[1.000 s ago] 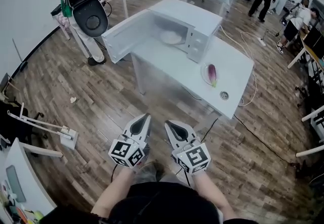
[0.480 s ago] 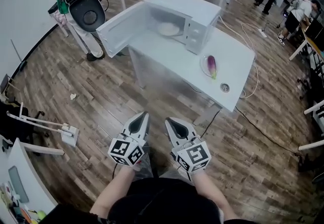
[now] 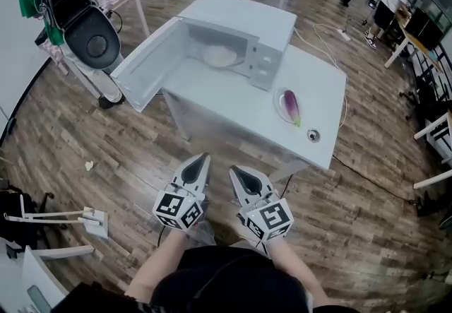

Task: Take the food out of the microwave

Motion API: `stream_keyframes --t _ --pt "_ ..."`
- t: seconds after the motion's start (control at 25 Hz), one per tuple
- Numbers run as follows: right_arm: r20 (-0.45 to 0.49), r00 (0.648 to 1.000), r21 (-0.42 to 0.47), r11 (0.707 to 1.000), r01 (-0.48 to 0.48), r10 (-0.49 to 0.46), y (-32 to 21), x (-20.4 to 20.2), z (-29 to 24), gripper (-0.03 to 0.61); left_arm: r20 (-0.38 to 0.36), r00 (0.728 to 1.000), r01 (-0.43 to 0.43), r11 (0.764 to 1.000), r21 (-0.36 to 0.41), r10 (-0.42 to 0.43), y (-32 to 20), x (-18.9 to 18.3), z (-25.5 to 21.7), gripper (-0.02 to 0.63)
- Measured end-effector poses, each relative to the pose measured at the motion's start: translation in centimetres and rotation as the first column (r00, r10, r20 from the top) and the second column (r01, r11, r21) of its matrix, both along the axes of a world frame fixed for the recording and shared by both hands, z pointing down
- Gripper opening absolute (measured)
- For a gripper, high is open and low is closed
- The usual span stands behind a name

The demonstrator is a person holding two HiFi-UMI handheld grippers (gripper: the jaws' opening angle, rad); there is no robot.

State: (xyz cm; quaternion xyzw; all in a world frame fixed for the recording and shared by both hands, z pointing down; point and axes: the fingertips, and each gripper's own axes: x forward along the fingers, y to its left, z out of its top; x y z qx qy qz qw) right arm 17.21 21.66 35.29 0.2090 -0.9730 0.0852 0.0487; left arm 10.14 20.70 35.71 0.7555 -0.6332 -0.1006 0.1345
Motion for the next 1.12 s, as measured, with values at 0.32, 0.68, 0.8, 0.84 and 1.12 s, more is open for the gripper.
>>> stream_keyframes --t 0.32,0.68,0.8,0.84,1.12 --pt "-0.009 0.993 -0.048 0.991 -0.122 0.121 -5.1 -7.4 1.5 0.018 -0.012 0.994 -0.106 0.993 -0.043 0.106 -5.5 -8.0 1.5 0.011" --pt "-0.029 0.978 -0.078 0.975 -0.208 0.207 -8.3 -13.4 2.6 0.018 -0.026 0.981 -0.192 0.980 -0.047 0.191 -8.7 -13.6 2.4 0.011" --pt "-0.044 0.978 -0.083 0.975 -0.205 0.202 -8.8 -14.8 3.0 0.018 -0.033 0.980 -0.196 0.979 -0.048 0.195 -9.1 -14.8 2.9 0.011" --pt "-0.048 0.979 -0.085 0.975 -0.204 0.200 -8.9 -15.1 3.1 0.018 -0.039 0.980 -0.197 0.979 -0.051 0.195 -9.3 -15.1 3.2 0.012" --pt "-0.072 0.974 -0.101 0.970 -0.223 0.216 -11.7 -15.9 4.7 0.018 -0.072 0.979 -0.195 0.978 -0.080 0.189 -10.8 -16.7 5.1 0.012"
